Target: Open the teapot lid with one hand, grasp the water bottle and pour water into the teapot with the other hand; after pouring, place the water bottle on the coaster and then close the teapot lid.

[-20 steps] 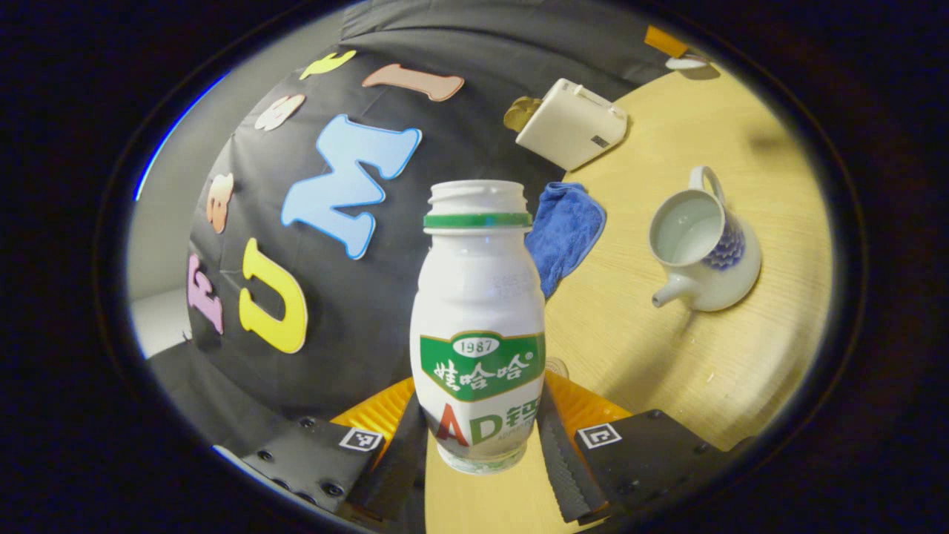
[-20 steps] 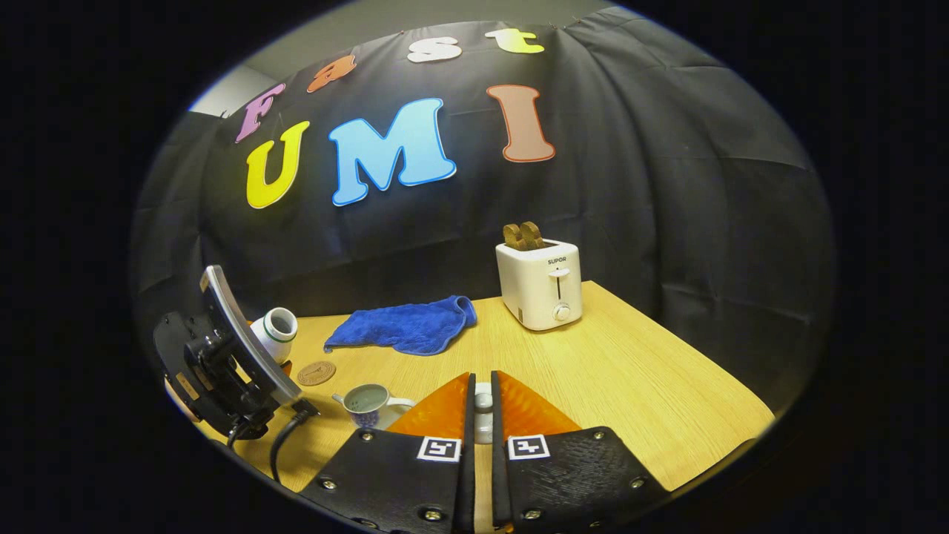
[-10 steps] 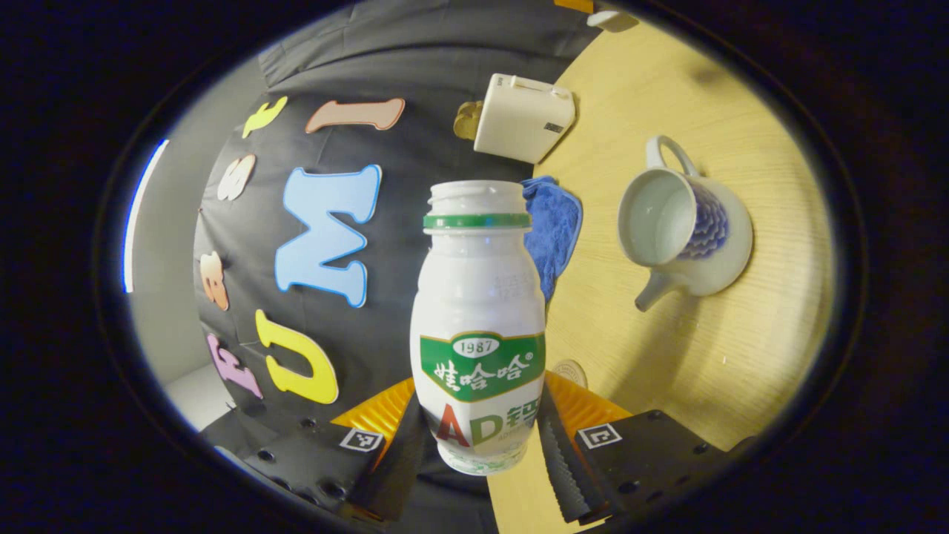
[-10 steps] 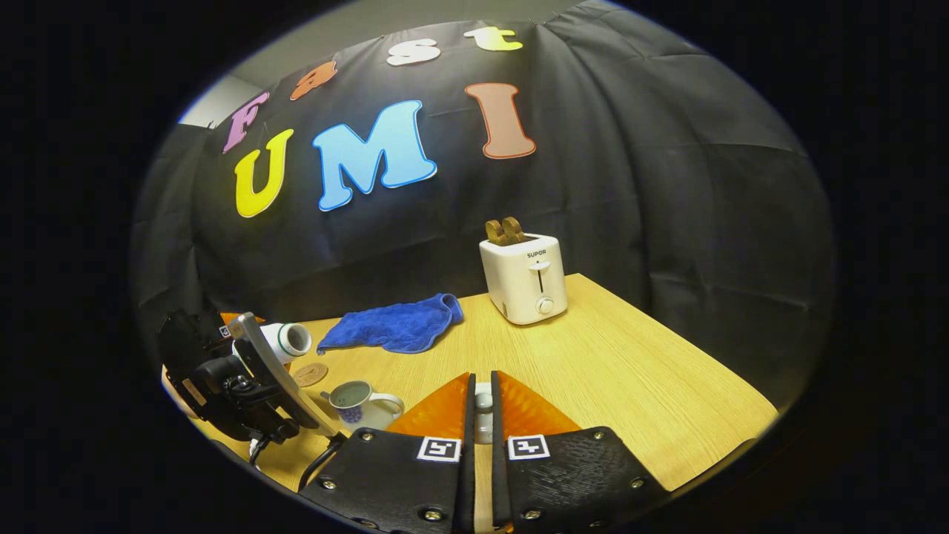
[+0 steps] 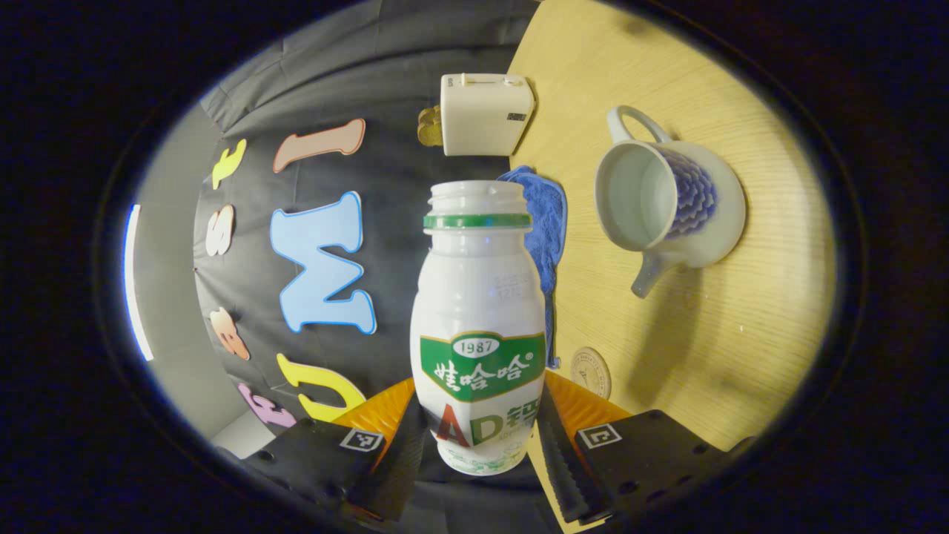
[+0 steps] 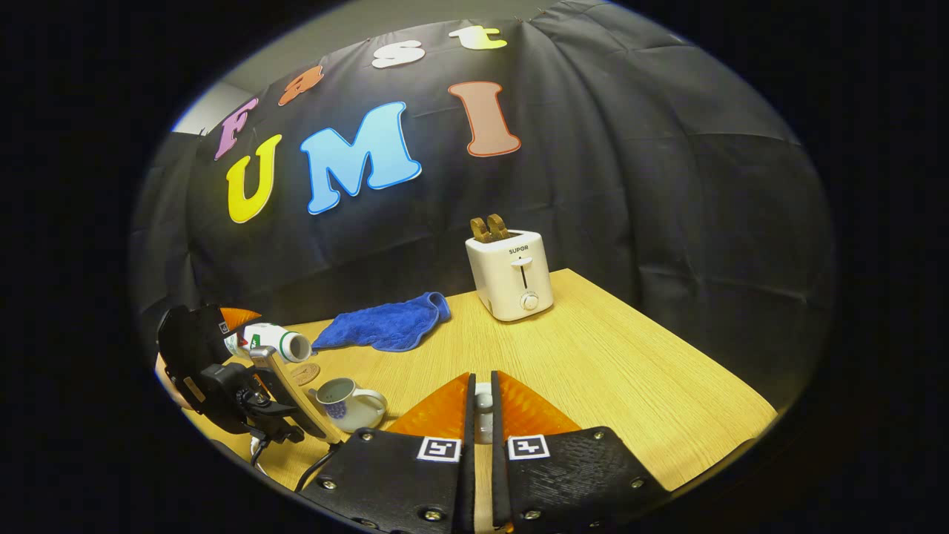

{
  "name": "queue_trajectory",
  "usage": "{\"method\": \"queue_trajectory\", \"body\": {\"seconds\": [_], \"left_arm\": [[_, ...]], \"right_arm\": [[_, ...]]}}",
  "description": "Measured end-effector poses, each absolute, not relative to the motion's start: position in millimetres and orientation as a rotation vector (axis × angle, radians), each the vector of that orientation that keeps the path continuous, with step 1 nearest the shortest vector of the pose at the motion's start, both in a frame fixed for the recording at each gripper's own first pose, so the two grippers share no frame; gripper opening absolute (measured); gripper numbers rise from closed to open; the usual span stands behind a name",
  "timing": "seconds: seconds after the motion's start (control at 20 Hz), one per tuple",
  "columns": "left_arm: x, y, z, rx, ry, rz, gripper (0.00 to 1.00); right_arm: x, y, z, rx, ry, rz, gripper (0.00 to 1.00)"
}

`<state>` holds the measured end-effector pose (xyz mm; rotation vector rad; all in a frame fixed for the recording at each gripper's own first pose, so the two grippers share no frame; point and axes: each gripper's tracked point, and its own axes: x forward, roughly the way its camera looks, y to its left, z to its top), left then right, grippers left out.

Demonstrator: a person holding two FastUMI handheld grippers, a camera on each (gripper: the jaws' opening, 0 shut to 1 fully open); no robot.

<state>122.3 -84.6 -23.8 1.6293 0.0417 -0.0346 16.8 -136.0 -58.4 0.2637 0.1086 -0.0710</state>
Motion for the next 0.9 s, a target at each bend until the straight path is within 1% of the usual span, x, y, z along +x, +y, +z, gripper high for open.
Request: {"method": "queue_trajectory", "body": {"seconds": [0.5, 0.9], "left_arm": [[123.1, -86.1, -20.4, 1.739, 0.043, -0.014, 0.80], [124.3, -83.9, -20.5, 1.760, 0.057, -0.009, 0.80]], "right_arm": [[11.9, -148.5, -66.2, 0.287, 0.113, -0.078, 0.09], [8.5, -153.5, -68.0, 0.296, 0.111, -0.080, 0.09]]}}
